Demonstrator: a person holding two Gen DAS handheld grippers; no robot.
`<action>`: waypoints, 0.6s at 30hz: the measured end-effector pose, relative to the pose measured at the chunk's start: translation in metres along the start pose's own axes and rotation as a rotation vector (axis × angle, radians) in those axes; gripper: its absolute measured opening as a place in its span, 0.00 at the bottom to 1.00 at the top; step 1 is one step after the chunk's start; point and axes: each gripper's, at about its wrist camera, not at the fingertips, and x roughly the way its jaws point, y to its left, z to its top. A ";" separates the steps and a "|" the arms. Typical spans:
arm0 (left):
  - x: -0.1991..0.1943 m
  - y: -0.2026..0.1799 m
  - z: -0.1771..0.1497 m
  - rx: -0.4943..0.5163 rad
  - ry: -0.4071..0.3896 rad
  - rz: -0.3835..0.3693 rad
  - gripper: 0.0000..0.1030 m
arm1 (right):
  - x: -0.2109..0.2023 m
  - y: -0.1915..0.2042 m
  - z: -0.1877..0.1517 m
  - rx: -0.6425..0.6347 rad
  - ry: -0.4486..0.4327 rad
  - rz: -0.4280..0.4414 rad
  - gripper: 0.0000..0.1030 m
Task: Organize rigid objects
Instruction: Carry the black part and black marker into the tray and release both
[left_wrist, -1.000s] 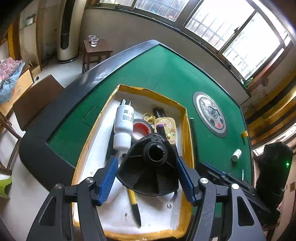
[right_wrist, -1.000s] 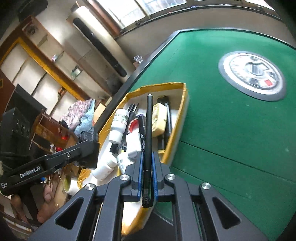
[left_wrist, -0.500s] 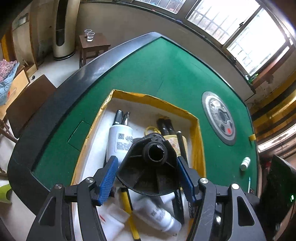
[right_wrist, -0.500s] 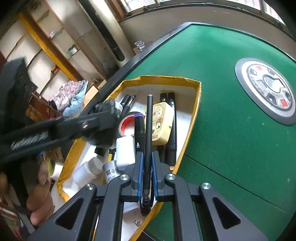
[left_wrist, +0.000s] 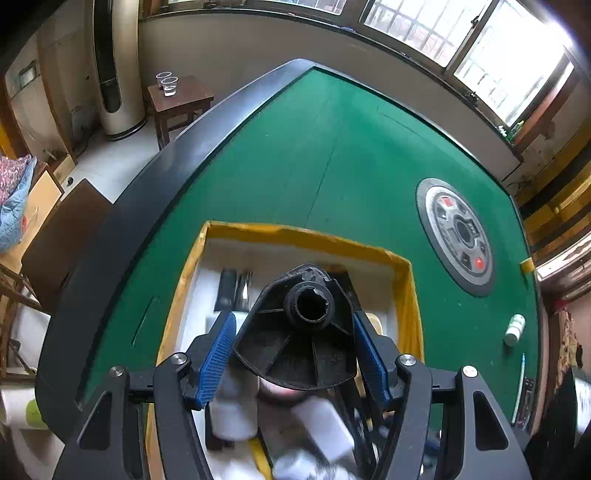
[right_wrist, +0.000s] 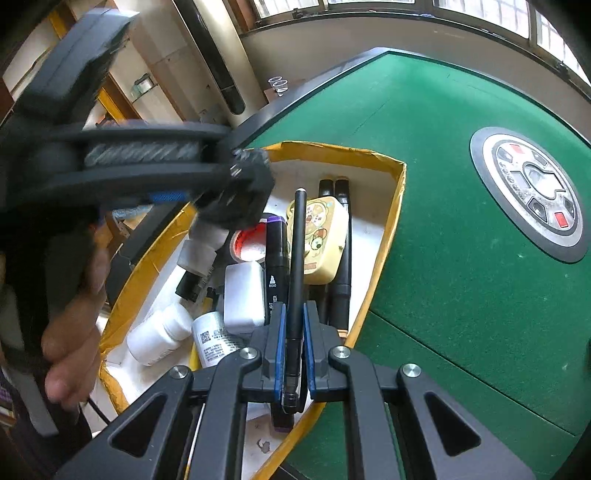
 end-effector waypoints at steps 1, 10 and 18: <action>0.002 -0.001 0.003 0.004 0.004 0.002 0.65 | 0.000 0.004 0.000 0.000 0.000 -0.005 0.09; 0.026 -0.018 0.027 0.052 0.061 0.042 0.65 | 0.000 0.012 0.000 -0.001 0.003 -0.026 0.09; 0.046 -0.014 0.028 0.068 0.110 0.090 0.66 | 0.004 0.016 0.000 -0.009 0.006 -0.026 0.09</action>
